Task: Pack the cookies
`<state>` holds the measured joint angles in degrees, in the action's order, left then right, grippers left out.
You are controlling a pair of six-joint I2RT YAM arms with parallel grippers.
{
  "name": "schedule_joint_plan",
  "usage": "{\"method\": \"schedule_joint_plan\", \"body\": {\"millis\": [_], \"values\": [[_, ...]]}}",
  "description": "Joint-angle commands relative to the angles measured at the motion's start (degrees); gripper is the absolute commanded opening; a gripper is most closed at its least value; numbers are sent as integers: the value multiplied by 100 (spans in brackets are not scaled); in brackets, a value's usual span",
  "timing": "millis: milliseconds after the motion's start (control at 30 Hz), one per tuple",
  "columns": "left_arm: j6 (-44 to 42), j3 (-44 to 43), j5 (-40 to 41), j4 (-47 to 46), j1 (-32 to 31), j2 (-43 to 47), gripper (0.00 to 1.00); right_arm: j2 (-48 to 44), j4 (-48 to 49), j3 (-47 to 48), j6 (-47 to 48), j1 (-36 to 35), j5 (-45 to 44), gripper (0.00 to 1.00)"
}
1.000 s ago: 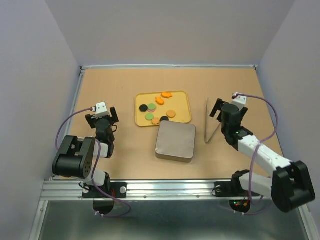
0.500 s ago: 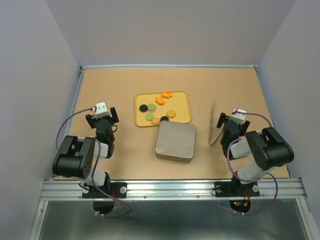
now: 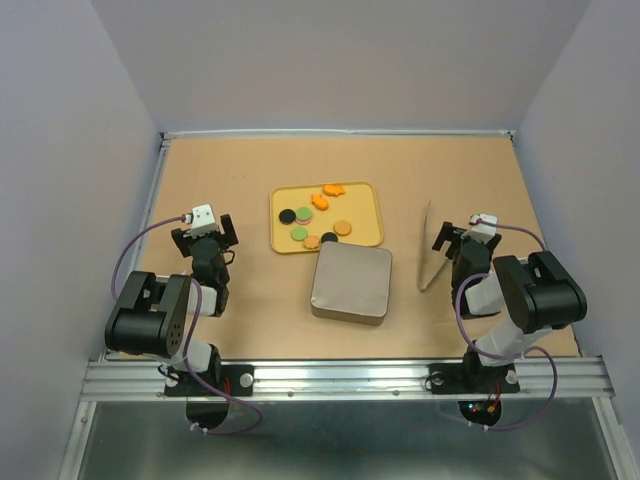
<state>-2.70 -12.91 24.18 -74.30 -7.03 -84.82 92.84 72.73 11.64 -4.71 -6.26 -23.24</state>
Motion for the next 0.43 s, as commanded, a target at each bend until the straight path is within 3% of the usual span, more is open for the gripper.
{"method": "schedule_joint_plan", "body": {"millis": [0, 400], "values": [[-73, 7, 42, -1754, -18, 62, 99, -20, 769, -39, 23, 29, 180, 100], [-73, 51, 104, -1833, -35, 79, 99, -29, 813, -74, 40, 29, 215, 100]]}}
